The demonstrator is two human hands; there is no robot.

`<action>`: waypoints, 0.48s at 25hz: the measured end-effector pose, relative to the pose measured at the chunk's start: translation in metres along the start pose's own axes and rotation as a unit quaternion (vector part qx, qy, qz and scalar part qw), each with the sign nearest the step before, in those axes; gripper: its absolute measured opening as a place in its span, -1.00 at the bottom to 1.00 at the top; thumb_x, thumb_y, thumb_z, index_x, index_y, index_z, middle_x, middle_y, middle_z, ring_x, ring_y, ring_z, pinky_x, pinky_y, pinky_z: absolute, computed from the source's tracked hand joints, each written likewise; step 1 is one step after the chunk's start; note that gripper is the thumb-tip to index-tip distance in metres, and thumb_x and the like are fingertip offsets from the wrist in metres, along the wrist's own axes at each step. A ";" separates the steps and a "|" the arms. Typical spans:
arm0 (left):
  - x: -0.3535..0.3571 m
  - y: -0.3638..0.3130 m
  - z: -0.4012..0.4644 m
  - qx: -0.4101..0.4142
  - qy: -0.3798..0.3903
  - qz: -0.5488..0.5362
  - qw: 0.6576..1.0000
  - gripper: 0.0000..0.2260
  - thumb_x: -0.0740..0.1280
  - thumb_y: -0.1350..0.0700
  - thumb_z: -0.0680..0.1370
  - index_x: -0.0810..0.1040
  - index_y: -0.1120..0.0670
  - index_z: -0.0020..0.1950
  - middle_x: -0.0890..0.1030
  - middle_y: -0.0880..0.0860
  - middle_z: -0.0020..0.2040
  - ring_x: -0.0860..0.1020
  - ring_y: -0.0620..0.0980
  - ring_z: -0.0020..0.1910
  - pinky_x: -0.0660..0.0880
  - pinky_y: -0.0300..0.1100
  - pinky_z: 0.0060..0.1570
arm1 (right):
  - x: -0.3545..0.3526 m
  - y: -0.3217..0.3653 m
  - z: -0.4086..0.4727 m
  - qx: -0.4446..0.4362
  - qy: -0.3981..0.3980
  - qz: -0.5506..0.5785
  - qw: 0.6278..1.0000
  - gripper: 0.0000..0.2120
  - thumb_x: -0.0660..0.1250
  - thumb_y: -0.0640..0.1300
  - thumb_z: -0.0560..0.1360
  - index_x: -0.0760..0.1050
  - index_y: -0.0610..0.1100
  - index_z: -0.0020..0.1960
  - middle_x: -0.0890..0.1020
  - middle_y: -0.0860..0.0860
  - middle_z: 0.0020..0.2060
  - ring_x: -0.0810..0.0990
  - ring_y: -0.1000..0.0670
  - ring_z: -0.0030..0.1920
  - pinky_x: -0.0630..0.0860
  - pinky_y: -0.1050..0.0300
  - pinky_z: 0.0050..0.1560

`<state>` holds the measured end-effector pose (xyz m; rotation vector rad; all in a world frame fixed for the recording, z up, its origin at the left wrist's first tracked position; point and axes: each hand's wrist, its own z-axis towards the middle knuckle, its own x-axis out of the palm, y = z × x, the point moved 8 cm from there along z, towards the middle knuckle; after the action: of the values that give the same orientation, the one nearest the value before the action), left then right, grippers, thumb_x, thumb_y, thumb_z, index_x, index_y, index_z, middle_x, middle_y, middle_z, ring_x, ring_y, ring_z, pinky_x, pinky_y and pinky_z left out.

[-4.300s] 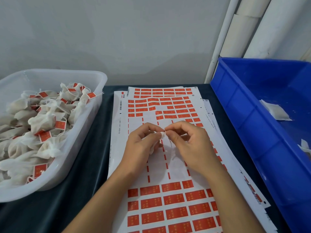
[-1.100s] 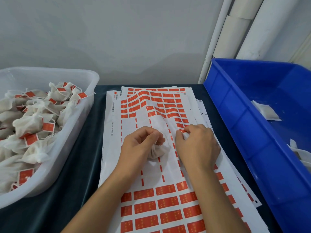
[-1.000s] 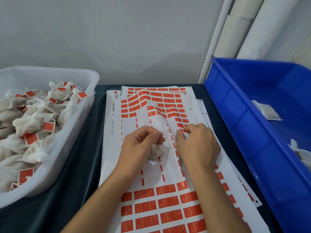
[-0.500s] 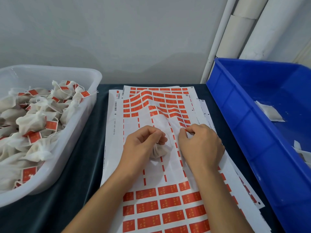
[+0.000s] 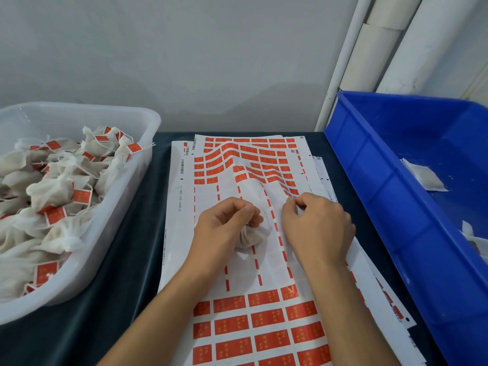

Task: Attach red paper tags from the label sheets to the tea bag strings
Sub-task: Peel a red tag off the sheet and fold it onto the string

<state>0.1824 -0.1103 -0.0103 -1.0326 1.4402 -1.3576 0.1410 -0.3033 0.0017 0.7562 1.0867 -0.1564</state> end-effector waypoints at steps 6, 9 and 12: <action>0.000 -0.001 0.000 -0.002 0.001 -0.002 1.000 -0.80 0.32 0.04 0.68 0.71 -0.03 -0.06 0.73 -0.10 -0.10 0.68 -0.13 -0.04 0.51 -0.49 -0.16 | -0.001 0.000 0.000 -0.008 0.002 -0.001 1.000 -0.65 0.22 0.25 0.61 0.64 0.05 0.10 0.73 0.08 0.06 0.64 0.03 -0.26 0.66 0.04 -0.05; 0.000 -0.001 0.000 -0.003 0.002 0.000 1.000 -0.80 0.32 0.05 0.68 0.71 -0.02 -0.07 0.73 -0.09 -0.10 0.68 -0.13 -0.04 0.51 -0.49 -0.16 | 0.000 -0.003 0.002 0.000 0.002 -0.005 1.000 -0.64 0.20 0.26 0.61 0.64 0.05 0.07 0.73 0.09 0.04 0.61 0.05 -0.29 0.63 0.10 -0.07; 0.000 -0.001 0.000 -0.005 0.001 -0.001 1.000 -0.80 0.33 0.04 0.68 0.71 -0.02 -0.06 0.74 -0.09 -0.10 0.68 -0.13 -0.04 0.51 -0.49 -0.15 | -0.001 -0.002 0.002 -0.003 -0.011 -0.010 1.000 -0.65 0.21 0.25 0.61 0.64 0.05 0.10 0.73 0.09 0.04 0.58 0.08 -0.27 0.50 0.17 -0.12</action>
<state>0.1819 -0.1105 -0.0094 -1.0387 1.4502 -1.3543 0.1412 -0.3068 0.0021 0.7361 1.0735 -0.1790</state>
